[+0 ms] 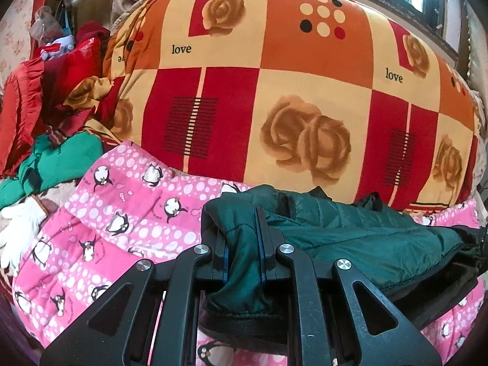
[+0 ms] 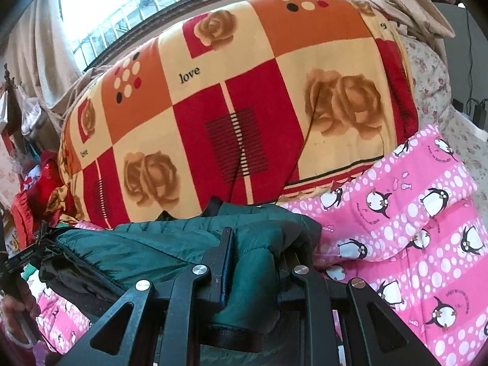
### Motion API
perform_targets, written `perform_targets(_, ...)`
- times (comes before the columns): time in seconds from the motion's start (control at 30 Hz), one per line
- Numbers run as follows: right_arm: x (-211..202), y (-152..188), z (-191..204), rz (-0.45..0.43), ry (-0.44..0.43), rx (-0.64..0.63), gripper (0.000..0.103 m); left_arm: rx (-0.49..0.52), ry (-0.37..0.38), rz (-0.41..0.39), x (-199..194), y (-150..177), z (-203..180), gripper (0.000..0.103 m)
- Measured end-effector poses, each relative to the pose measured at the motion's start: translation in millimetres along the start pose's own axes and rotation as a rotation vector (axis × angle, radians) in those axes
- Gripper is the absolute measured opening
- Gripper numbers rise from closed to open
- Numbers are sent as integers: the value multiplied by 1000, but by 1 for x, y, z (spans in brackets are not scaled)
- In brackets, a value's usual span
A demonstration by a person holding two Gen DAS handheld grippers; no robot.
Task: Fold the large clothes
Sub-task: 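Lift the hem with both grippers and fold it toward the collar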
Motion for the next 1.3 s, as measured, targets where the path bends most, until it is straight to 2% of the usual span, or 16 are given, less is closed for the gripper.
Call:
perform_targets(0.33,41,-7,-1,20,45,-32,19,-6,-44,40,46,-4,0,13)
perform_targets(0.5,74,-8,0,38,67,-38,19,-30,-72,75,77,2,5,13)
perform_targets(0.8,136,14,-21,110,109,-11,19,-9,-112,96,116,10,0,13)
perform_targets(1.3,168,34,-33,139,118,23,19,15,-139,104,142,21,-5,14)
Point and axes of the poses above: each gripper's, at about its wrist camera, not at the fingertips, and x roughly the way its jaws point, z to its left, y to its underside, the point moved 7 cm from there along x, roughly the way its jaws point, and after that the axes turned 7 degrees about -z, right-handed, at the moved point
